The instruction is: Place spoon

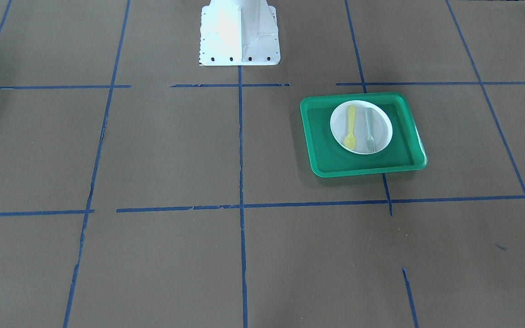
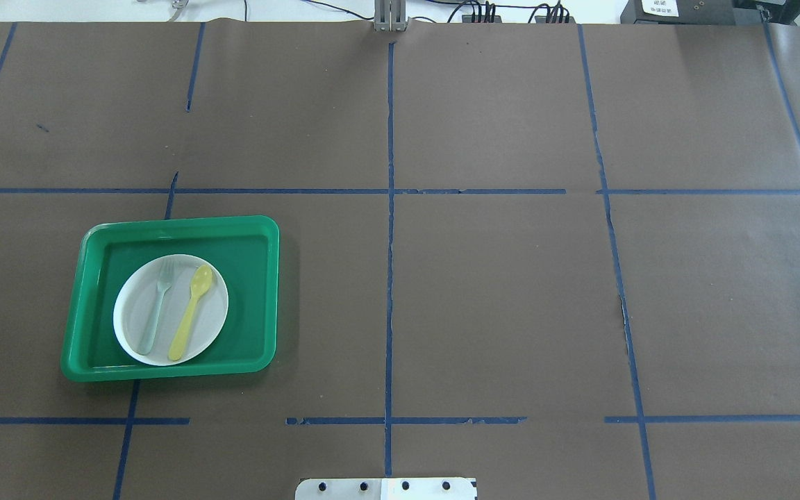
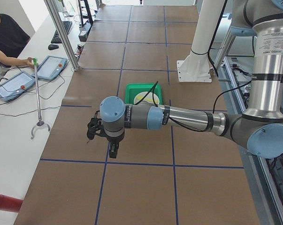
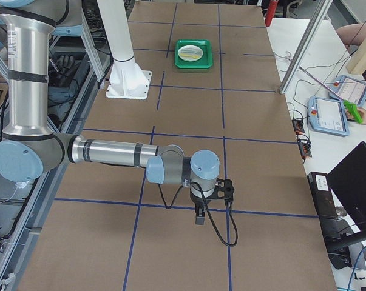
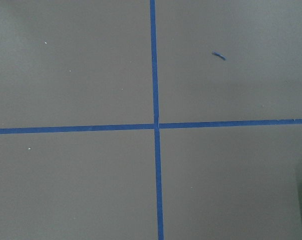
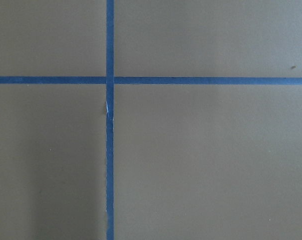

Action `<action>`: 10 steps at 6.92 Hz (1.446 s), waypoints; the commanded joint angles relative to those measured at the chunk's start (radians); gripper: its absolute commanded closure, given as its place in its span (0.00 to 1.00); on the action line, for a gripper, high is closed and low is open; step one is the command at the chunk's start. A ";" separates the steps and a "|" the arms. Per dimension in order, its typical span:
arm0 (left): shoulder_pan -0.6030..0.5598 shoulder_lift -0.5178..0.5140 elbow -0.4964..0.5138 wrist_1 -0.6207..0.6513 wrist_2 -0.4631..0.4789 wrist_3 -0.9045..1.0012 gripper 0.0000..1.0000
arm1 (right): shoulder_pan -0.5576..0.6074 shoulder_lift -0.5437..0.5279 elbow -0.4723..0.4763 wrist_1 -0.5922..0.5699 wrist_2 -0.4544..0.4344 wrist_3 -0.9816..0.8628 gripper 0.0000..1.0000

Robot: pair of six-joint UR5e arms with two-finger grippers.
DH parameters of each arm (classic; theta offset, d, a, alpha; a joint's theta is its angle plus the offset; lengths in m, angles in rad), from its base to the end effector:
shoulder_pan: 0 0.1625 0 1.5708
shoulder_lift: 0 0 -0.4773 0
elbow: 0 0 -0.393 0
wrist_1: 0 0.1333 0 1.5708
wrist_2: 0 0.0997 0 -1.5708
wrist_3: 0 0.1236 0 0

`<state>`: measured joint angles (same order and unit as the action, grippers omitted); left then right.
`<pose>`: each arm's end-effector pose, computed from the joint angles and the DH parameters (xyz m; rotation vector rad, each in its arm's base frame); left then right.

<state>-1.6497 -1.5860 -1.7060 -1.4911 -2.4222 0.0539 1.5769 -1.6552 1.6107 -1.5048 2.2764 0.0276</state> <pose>-0.0797 -0.4963 0.6551 0.1227 0.8447 0.0066 0.0559 -0.4537 0.7475 0.0130 -0.7058 0.0247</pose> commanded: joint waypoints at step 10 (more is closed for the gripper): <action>0.546 -0.218 -0.086 -0.112 0.052 -0.469 0.00 | 0.000 0.000 0.000 0.000 0.002 0.000 0.00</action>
<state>-1.2021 -1.7631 -1.7721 -1.5976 -2.3717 -0.3710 1.5769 -1.6551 1.6106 -1.5049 2.2768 0.0276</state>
